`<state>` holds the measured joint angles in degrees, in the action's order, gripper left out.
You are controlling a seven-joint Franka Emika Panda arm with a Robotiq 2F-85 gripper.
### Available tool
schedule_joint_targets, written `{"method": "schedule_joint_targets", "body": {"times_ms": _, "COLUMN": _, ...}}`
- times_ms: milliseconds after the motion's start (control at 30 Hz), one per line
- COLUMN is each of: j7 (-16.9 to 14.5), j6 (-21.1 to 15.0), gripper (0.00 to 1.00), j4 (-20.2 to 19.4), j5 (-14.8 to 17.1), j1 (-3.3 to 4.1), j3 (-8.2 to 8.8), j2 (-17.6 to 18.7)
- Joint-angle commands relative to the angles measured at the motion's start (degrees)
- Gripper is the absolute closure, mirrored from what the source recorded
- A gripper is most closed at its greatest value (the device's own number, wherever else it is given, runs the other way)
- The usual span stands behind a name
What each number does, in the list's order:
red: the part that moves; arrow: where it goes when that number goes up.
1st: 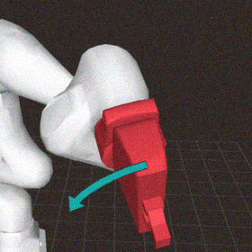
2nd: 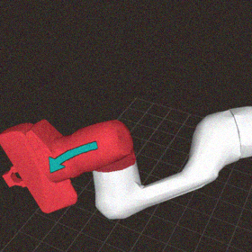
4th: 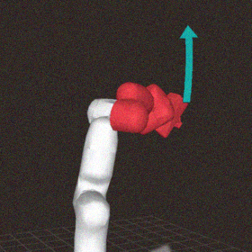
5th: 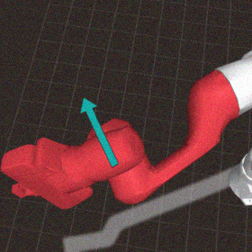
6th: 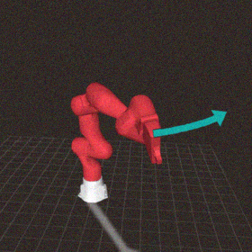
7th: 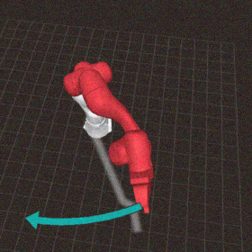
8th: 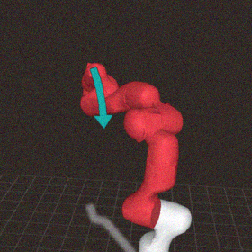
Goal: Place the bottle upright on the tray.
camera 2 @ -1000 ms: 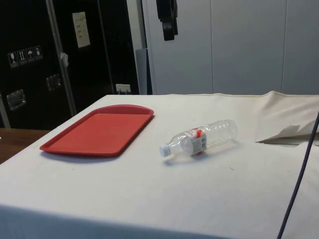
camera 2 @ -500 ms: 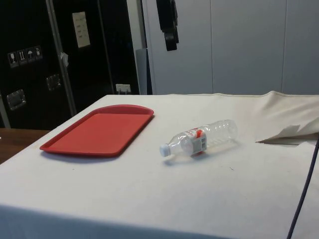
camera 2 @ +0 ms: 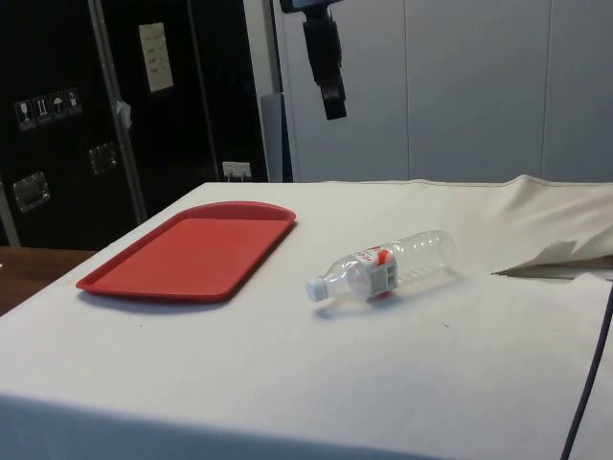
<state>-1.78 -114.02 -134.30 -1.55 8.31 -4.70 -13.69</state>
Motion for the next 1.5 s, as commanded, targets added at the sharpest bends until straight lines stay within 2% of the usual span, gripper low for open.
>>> {"method": "schedule_joint_targets", "body": {"times_ms": 0, "j7": 0.34, "j6": -0.40, "gripper": 0.00, "j4": 0.00, "j5": -0.57, "j1": 0.06, "j3": -0.29, "j2": 0.46}}
{"method": "schedule_joint_targets", "body": {"times_ms": 167, "j7": 0.00, "j6": -0.23, "gripper": 0.00, "j4": 0.06, "j5": -0.40, "j1": 0.00, "j3": -0.74, "j2": 1.38}}
{"method": "schedule_joint_targets", "body": {"times_ms": 433, "j7": 0.40, "j6": -0.92, "gripper": 0.00, "j4": 0.92, "j5": -2.01, "j1": 0.00, "j3": -1.89, "j2": 4.41}}
{"method": "schedule_joint_targets", "body": {"times_ms": 467, "j7": 0.00, "j6": -0.63, "gripper": 0.00, "j4": 0.69, "j5": -1.26, "j1": 0.00, "j3": -1.66, "j2": 3.78}}
{"method": "schedule_joint_targets", "body": {"times_ms": 633, "j7": 0.34, "j6": -0.97, "gripper": 0.00, "j4": 1.89, "j5": -2.92, "j1": 0.06, "j3": -2.23, "j2": 6.53}}
{"method": "schedule_joint_targets", "body": {"times_ms": 733, "j7": 0.00, "j6": -0.80, "gripper": 0.00, "j4": 2.01, "j5": -2.52, "j1": 0.00, "j3": -2.18, "j2": 6.82}}
{"method": "schedule_joint_targets", "body": {"times_ms": 1000, "j7": 0.06, "j6": -0.57, "gripper": 0.00, "j4": 3.32, "j5": -3.84, "j1": 0.11, "j3": -2.75, "j2": 9.97}}
{"method": "schedule_joint_targets", "body": {"times_ms": 1467, "j7": -0.46, "j6": -0.74, "gripper": 0.00, "j4": 3.21, "j5": -4.87, "j1": 0.06, "j3": -3.50, "j2": 12.20}}
